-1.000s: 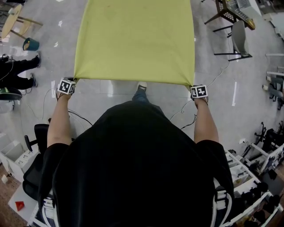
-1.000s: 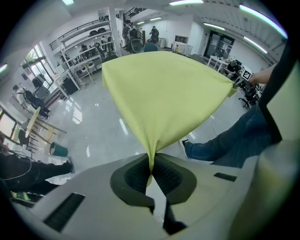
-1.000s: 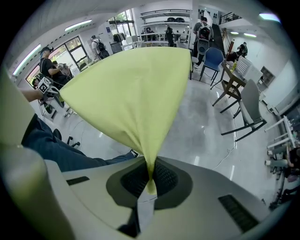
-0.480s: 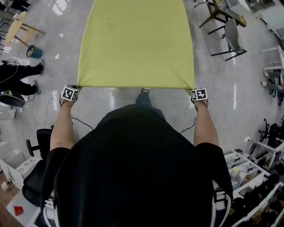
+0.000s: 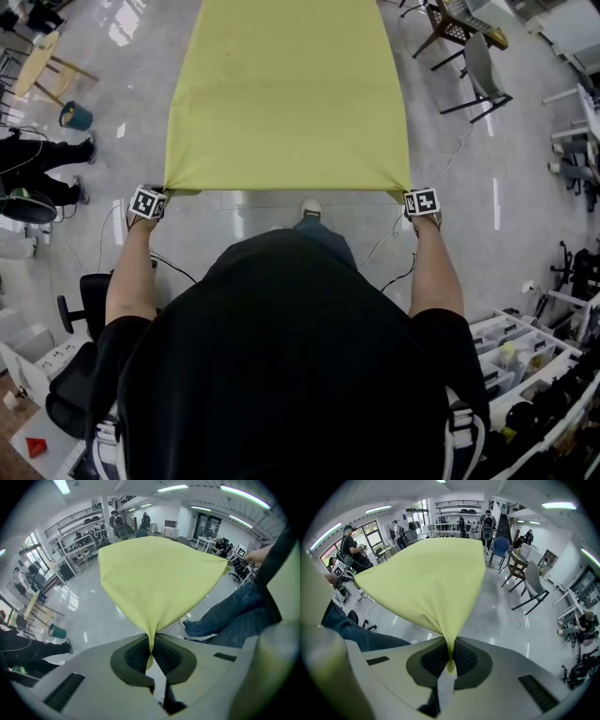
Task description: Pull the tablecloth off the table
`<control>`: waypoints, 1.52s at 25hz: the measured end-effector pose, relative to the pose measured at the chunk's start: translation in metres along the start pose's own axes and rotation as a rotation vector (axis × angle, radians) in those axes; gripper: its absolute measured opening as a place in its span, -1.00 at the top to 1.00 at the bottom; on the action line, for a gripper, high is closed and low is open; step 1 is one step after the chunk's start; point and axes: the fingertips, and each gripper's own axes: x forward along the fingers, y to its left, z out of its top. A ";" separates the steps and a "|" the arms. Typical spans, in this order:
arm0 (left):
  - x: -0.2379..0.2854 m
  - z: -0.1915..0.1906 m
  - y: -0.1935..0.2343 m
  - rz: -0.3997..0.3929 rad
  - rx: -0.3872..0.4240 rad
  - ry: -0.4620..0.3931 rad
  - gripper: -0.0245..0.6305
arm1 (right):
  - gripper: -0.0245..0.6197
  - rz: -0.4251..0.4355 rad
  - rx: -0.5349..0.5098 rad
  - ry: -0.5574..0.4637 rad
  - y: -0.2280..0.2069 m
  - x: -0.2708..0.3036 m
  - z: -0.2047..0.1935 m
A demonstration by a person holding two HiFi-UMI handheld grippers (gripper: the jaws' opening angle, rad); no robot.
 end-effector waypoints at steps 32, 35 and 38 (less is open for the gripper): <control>-0.047 -0.057 -0.153 0.108 -0.128 -0.040 0.85 | 0.87 0.084 0.010 -0.161 -0.053 -0.052 -0.102; -0.065 -0.038 -0.143 0.135 -0.141 -0.093 0.85 | 0.87 0.078 0.019 -0.248 -0.059 -0.068 -0.078; -0.083 -0.015 -0.128 0.163 -0.159 -0.150 0.85 | 0.87 0.089 0.070 -0.349 -0.065 -0.086 -0.048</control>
